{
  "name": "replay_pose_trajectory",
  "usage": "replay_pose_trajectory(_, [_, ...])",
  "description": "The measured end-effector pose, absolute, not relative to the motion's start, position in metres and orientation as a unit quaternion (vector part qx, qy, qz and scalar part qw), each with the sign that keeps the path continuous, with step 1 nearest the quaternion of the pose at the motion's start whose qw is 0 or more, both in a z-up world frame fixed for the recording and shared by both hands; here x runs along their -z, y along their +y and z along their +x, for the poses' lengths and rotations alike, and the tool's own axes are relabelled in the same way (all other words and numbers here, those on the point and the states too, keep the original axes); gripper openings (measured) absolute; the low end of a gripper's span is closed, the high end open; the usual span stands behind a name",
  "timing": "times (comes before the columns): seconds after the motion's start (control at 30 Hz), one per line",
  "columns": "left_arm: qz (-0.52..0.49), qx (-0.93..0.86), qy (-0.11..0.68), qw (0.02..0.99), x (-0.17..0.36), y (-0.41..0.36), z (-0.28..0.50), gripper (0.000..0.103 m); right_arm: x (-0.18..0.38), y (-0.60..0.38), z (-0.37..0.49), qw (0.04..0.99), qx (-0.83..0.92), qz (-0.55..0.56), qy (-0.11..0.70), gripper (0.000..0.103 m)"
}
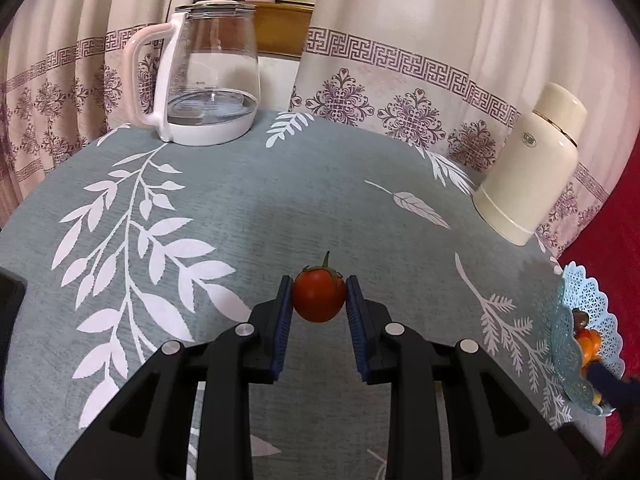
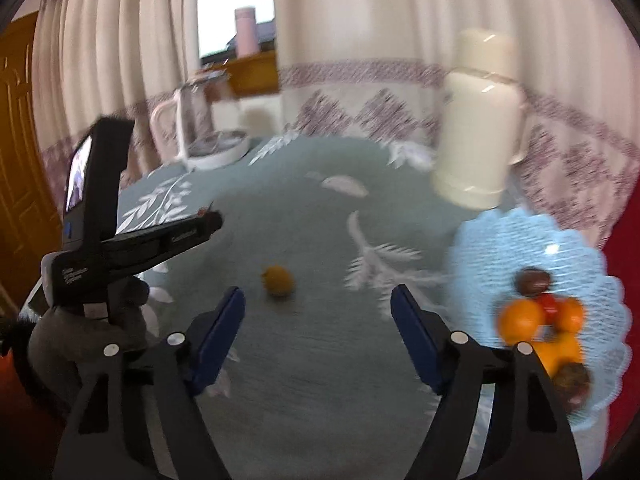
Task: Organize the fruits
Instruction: 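Grasp the second small yellow fruit with the right tool while the left tool holds the tomato, then carry the yellow fruit into the basket and open the right tool while the left tool holds the tomato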
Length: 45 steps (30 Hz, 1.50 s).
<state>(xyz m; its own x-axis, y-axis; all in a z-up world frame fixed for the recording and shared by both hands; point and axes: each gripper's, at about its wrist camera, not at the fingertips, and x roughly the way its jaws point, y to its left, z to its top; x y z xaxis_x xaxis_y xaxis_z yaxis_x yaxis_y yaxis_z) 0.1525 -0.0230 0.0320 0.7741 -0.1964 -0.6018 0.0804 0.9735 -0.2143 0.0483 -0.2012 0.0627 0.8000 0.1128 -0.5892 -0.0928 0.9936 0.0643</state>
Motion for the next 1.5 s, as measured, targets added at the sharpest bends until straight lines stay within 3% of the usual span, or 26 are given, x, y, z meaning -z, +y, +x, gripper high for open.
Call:
replay_pose_trajectory(0.2, [-0.1,0.065,0.33,0.936,-0.031,-0.017,0.154,0.027,-0.039,-0.177,0.093,0.925,-0.085,0.021,0.369,0.056])
replay_pose_trajectory(0.5, [-0.132,0.055,0.335,0.931,-0.03,-0.003,0.157,0.027,-0.02,-0.16,0.122,0.912,-0.079,0.006,0.403,0.05])
replay_pose_trajectory(0.93, [-0.135,0.062,0.334,0.931,-0.032,-0.004,0.155,0.027,-0.016,-0.157,0.134,0.909,-0.05,0.0,0.413,0.028])
replay_pose_trajectory(1.5, [-0.137,0.071,0.33,0.931,-0.034,-0.005,0.152,0.027,-0.038,-0.174,0.101,0.924,-0.029,0.022,0.382,0.027])
